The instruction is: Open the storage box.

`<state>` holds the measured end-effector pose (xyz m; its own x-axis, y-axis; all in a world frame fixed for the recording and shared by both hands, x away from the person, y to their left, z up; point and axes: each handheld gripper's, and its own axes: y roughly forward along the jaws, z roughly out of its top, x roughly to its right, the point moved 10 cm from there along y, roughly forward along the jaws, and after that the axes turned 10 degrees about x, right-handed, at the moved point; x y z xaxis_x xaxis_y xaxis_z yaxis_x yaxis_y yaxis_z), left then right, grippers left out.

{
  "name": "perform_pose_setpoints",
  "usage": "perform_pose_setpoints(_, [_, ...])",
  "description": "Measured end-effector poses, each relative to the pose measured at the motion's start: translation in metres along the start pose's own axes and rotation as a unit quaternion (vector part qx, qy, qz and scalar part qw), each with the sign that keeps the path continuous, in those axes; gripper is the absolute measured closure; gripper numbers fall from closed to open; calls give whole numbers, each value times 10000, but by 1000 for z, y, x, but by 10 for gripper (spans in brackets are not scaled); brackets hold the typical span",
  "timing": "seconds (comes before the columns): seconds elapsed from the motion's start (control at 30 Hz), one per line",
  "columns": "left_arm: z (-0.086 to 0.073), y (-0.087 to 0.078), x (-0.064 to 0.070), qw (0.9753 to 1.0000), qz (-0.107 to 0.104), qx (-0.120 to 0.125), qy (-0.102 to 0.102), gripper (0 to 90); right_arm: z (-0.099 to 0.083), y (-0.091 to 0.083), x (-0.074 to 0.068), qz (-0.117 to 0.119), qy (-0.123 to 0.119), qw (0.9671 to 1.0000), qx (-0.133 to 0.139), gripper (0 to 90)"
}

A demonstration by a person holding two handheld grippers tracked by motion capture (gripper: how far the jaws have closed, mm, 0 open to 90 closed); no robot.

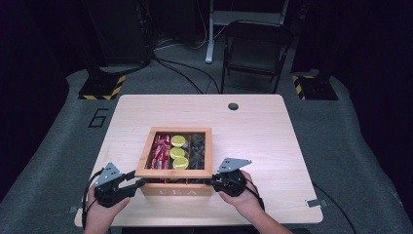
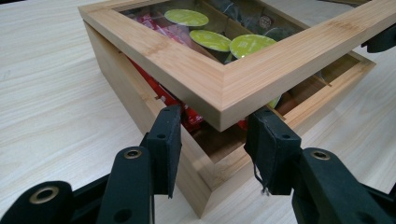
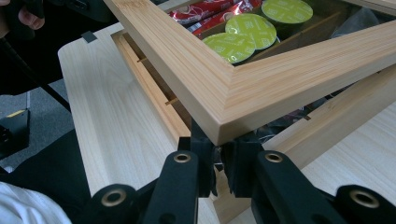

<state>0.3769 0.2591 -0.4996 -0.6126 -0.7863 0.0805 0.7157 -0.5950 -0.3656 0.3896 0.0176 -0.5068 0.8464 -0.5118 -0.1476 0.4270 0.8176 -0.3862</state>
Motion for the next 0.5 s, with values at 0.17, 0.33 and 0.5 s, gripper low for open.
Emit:
perform_pose_setpoints(0.17, [3, 2, 1, 10000, 72, -13, 36, 547, 0, 0, 0, -51, 11, 10000, 30, 829])
perform_pose_setpoints(0.33, [6, 1, 0, 9998, 173, 17, 59, 550, 2, -1, 0, -25, 25, 10000, 73, 829])
perform_pose_setpoints(0.5, [8, 1, 0, 9997, 227, 18, 70, 549, 4, -2, 1, -42, 4, 9999, 147, 829])
